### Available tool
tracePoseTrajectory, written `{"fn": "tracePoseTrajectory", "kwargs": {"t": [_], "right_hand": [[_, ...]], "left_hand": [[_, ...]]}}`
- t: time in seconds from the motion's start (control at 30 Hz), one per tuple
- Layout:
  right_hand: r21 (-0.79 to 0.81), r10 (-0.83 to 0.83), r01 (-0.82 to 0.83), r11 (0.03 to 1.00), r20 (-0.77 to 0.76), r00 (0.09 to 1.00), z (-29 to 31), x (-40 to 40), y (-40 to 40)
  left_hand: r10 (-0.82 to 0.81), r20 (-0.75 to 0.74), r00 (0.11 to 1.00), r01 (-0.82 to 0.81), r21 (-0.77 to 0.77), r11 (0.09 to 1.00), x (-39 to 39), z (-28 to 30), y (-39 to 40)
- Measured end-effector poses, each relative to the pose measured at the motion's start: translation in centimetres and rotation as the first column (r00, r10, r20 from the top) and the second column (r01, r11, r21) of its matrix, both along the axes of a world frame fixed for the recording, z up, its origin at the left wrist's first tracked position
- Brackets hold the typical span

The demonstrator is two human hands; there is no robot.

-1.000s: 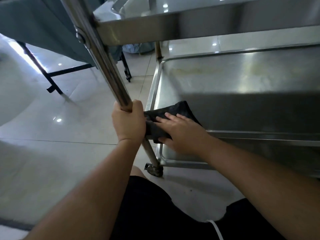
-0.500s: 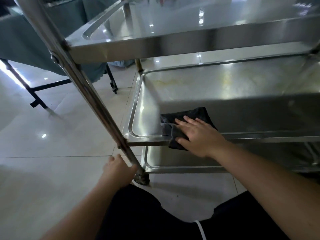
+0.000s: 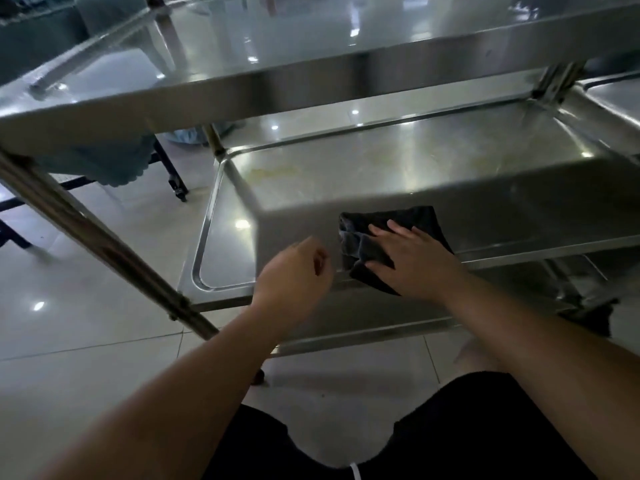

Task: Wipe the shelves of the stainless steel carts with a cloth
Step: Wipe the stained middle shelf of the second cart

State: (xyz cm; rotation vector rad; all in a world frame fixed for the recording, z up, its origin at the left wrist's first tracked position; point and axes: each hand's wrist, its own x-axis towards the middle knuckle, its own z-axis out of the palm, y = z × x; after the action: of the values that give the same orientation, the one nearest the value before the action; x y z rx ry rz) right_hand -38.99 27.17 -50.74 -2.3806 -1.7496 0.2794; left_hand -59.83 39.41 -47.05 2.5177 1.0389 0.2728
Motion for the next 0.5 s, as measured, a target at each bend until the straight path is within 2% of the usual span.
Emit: {"fn": "tracePoseTrajectory", "kwargs": {"t": [0.13, 0.5], "right_hand": [[-0.029, -0.158, 0.157, 0.987, -0.033, 0.987, 0.1, 2.9, -1.4], [-0.036, -0.364, 0.363, 0.931, -0.037, 0.931, 0.6, 12.3, -7.7]], "left_hand": [[-0.082, 0.103, 0.991, 0.078, 0.041, 0.996, 4.4, -0.2, -0.8], [-0.072, 0.041, 0.997, 0.072, 0.013, 0.997, 13.1, -2.0, -4.1]]}}
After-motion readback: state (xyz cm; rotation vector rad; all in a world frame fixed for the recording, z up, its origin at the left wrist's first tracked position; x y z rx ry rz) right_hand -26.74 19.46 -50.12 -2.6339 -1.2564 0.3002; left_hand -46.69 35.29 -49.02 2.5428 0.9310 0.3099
